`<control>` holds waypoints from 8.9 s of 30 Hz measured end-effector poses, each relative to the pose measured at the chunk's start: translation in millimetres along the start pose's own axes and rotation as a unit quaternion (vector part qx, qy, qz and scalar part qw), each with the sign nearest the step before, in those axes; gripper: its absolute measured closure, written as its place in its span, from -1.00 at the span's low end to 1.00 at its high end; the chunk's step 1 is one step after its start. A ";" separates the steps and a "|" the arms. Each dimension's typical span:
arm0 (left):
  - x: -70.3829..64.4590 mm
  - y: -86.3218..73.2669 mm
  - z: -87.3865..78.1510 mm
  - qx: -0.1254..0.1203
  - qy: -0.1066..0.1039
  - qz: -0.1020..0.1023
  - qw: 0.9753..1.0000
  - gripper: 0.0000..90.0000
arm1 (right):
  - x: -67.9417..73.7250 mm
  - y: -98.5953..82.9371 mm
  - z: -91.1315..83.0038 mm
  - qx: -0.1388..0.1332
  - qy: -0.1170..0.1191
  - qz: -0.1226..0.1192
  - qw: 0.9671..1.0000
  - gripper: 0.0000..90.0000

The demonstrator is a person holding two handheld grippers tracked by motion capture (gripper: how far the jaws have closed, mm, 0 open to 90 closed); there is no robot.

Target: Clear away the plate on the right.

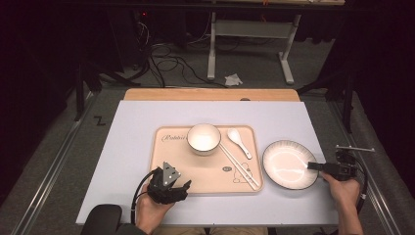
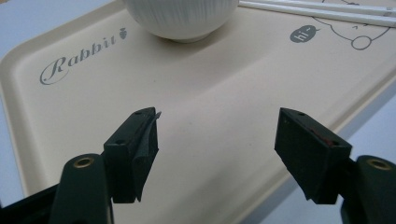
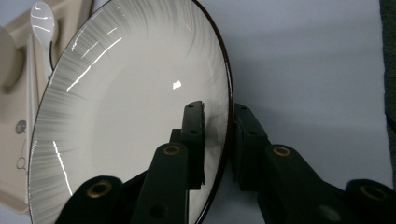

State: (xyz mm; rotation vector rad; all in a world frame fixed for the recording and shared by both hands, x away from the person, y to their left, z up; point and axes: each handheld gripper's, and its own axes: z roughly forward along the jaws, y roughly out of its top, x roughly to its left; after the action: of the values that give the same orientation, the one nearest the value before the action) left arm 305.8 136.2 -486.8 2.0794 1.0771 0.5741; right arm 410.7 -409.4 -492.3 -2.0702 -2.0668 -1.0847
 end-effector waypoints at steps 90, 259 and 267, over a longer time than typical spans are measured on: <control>-17.5 17.3 10.6 -0.021 -0.135 -0.035 0.990 -0.30 | 163.4 -9.4 52.5 0.027 0.157 -0.218 0.963 0.91; 91.1 -5.8 -52.6 -0.059 0.032 -0.220 0.973 0.89 | 129.9 -11.9 49.5 -0.072 -0.030 -0.274 0.958 0.03; 96.3 -7.3 -43.9 -0.044 0.044 -0.230 0.971 0.89 | 129.7 -11.8 48.4 -0.074 -0.032 -0.273 0.959 0.03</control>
State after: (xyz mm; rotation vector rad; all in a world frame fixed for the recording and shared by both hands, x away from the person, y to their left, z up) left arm 326.5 236.1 -458.2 1.6596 1.4993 0.4719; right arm 406.5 -271.9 -472.6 -1.6304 -2.7641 -1.2721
